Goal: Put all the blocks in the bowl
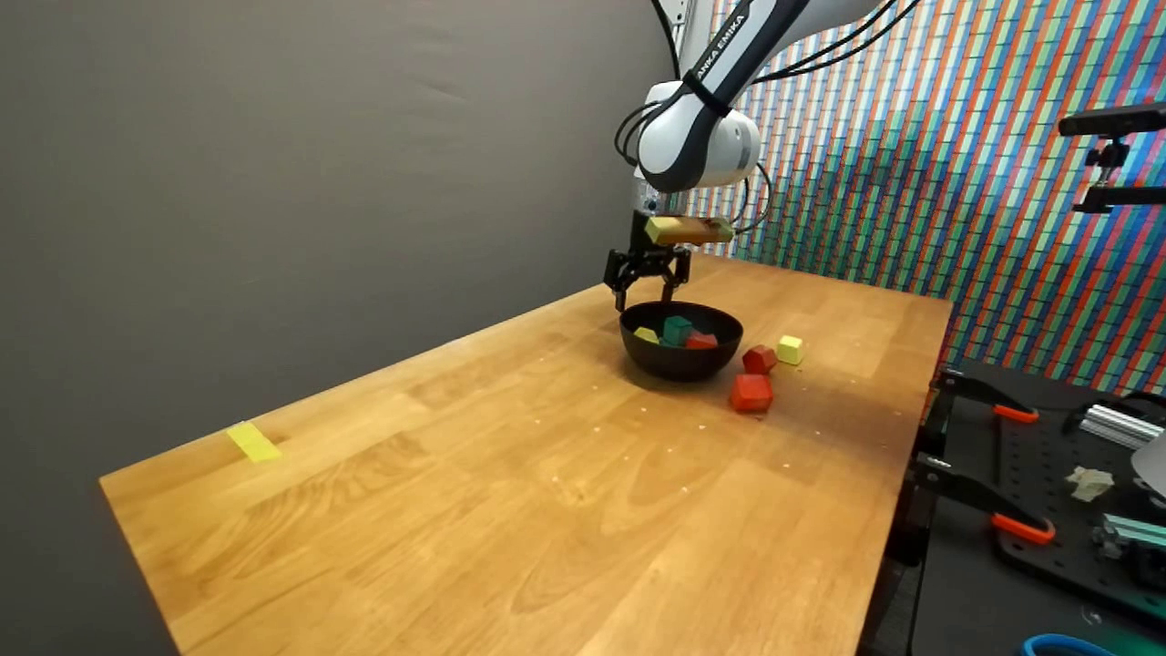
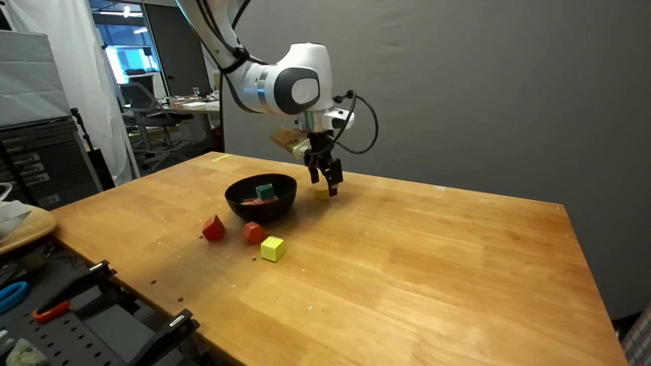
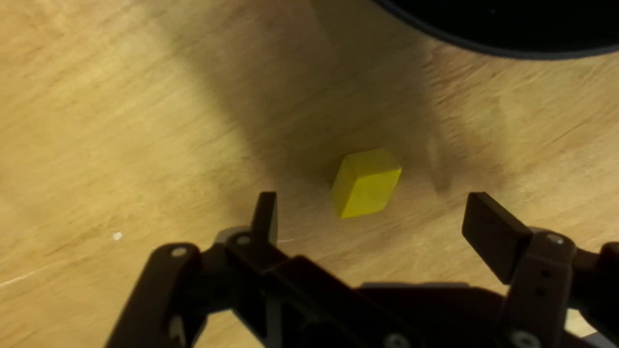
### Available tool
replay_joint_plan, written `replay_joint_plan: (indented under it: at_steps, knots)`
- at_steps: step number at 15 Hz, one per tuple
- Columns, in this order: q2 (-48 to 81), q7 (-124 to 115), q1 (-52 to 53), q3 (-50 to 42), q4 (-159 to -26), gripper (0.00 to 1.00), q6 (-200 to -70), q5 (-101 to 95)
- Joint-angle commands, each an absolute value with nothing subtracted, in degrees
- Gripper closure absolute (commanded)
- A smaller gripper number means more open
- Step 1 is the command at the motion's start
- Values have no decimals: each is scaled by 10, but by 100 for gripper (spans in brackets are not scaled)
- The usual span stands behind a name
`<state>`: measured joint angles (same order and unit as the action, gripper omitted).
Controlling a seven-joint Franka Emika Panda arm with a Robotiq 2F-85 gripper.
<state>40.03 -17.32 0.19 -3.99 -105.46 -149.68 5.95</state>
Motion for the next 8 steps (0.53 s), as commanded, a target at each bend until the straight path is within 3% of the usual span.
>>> replay_joint_plan:
  at_steps: [1,8]
  knots:
    - [431,-161,-8,-32,-1007,34,-1475,73]
    - [389,-157,-16,-24,-1042,88,-1451,93]
